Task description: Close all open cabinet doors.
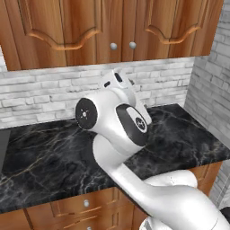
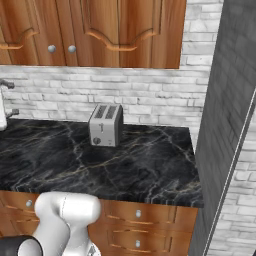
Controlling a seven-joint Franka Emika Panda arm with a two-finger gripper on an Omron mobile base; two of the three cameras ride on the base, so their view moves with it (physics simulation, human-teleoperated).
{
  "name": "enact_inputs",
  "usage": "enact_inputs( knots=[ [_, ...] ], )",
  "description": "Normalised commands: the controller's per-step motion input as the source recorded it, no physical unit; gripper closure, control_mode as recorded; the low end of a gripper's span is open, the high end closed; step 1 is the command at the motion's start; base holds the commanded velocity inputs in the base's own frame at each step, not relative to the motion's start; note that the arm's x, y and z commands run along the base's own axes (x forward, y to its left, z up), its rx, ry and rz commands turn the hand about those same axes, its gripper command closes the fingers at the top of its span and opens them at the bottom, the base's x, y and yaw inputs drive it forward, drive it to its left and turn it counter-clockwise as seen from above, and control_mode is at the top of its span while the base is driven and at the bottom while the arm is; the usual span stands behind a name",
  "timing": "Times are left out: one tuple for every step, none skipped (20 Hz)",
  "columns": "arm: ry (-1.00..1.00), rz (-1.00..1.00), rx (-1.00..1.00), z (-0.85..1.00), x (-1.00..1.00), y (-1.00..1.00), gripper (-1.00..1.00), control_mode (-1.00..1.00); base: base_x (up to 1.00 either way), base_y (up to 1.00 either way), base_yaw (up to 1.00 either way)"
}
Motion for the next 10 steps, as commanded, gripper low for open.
enact_inputs(
  knots=[
    [0.0, -0.14, 0.1, -0.35, -1.0, -0.59, -1.0, -1.0, 0.0, 0.0, 0.0],
    [0.0, -0.14, 0.1, -0.38, -1.0, -0.66, -1.0, -1.0, 0.0, 0.0, 0.0],
    [0.0, -0.13, 0.1, -0.37, -1.0, -0.66, -1.0, -1.0, 0.0, 0.0, 0.0],
    [0.02, -0.11, 0.09, -0.36, -0.94, -0.76, -1.0, -1.0, 0.0, 0.0, 0.0],
    [0.03, -0.1, 0.09, -0.37, -0.88, -0.78, -1.0, -1.0, 0.0, 0.0, 0.0],
    [0.05, -0.09, 0.09, -0.37, -0.77, -0.8, -1.0, -1.0, 0.0, 0.0, 0.0],
    [0.07, -0.06, 0.09, -0.34, -0.64, -0.82, -1.0, -1.0, 0.0, 0.0, 0.0],
    [0.07, -0.03, 0.0, -0.24, -0.5, -0.32, -1.0, -1.0, 0.0, 0.0, 0.0],
    [0.01, 0.0, 0.0, 0.0, -0.13, 0.0, -1.0, -1.0, 0.0, 0.0, 0.0],
    [0.0, 0.0, 0.0, 0.0, 0.0, 0.0, -1.0, -1.0, 0.0, 0.0, 0.0]
  ],
)
